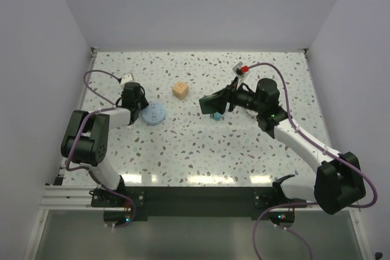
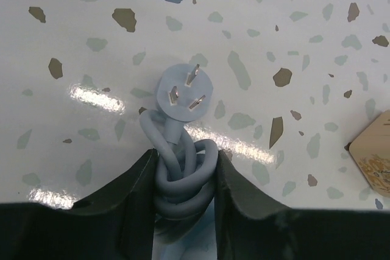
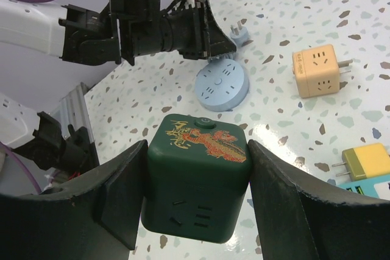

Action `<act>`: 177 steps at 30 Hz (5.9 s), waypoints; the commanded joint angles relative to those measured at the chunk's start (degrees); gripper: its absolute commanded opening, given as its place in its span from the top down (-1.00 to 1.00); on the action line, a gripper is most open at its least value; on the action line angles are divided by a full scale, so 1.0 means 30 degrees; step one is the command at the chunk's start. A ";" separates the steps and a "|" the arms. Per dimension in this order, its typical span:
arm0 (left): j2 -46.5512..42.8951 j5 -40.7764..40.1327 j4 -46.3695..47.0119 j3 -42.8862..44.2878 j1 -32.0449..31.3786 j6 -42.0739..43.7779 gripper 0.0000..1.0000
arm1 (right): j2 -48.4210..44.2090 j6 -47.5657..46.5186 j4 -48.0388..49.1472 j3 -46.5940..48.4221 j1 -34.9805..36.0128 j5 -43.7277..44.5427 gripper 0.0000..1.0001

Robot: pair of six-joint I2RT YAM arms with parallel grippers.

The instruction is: Insert the plug

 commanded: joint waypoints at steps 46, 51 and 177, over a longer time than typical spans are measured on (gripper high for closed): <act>-0.2878 0.0306 0.3070 -0.6135 -0.5278 -1.0312 1.00 | 0.2949 -0.3443 0.9915 -0.3342 0.8252 1.4074 1.00; -0.3142 0.0510 0.3042 -0.6048 -0.5308 -0.9991 1.00 | 0.4618 -0.3942 1.2434 -0.3752 0.9134 1.6098 1.00; -0.6747 2.5707 2.4925 -0.4877 -0.6127 -0.4685 -1.00 | -0.5780 -0.2008 0.8893 -0.5422 0.7260 0.4411 1.00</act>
